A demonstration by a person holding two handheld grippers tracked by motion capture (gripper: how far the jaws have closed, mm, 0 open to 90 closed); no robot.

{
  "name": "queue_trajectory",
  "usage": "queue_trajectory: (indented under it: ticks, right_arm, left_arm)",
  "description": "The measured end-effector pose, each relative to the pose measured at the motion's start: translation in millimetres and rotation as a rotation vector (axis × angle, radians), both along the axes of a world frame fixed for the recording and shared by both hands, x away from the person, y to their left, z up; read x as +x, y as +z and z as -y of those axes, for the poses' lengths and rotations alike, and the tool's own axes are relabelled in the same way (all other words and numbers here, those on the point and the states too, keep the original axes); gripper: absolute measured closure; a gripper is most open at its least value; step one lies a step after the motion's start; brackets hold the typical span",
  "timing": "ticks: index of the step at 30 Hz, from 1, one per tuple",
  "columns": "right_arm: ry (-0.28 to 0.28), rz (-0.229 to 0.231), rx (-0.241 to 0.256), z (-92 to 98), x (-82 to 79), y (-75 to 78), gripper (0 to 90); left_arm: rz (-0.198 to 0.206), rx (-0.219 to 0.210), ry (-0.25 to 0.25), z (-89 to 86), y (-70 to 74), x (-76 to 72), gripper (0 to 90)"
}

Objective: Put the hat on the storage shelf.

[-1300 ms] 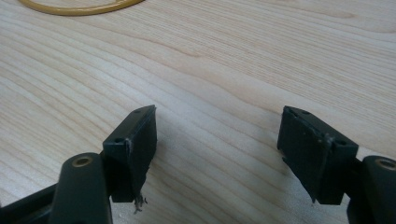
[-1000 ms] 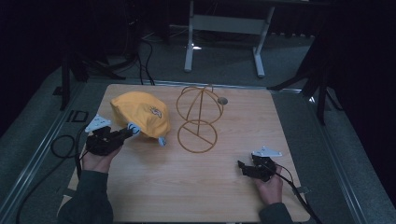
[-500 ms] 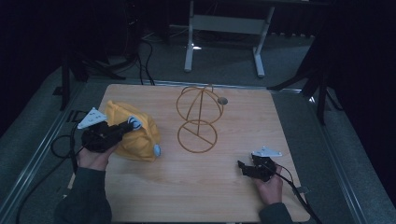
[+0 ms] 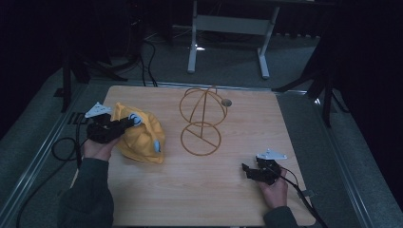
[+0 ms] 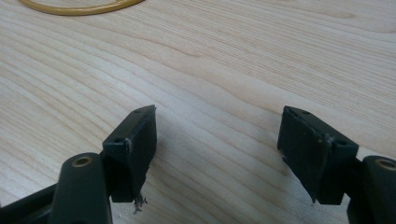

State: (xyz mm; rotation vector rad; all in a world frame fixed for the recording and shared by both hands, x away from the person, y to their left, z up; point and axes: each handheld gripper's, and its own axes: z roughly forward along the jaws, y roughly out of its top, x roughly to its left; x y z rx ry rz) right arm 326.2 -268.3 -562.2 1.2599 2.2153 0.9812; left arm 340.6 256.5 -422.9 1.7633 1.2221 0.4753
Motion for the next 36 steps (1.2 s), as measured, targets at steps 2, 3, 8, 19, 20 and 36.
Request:
queue_trajectory:
  ticks: [2,3,8,19,20,36]
  right_arm:
    - [-0.001,-0.002,0.001,-0.1,-0.1,0.0,28.1]
    - [-0.002,-0.002,0.001,-0.2,-0.2,0.1,28.2]
    - [-0.002,-0.003,0.001,-0.1,-0.2,0.0,28.2]
    - [-0.001,-0.002,0.0,0.0,-0.1,0.0,28.2]
    - [-0.001,-0.002,0.001,-0.1,-0.1,0.0,28.2]
    - [-0.002,-0.004,0.002,-0.2,-0.2,0.1,28.1]
  left_arm:
    - [-0.006,0.005,0.005,-0.3,-1.9,2.7,75.8]
    - [-0.009,0.006,0.01,-0.5,-2.6,3.9,73.3]
    - [-0.023,0.003,0.029,0.4,-4.2,6.6,63.6]
    - [-0.044,0.044,0.03,20.0,-4.9,2.8,51.7]
    - [-0.046,0.045,0.034,22.3,-5.5,3.3,50.9]
    - [-0.117,0.106,0.106,61.3,-12.9,15.3,27.5]
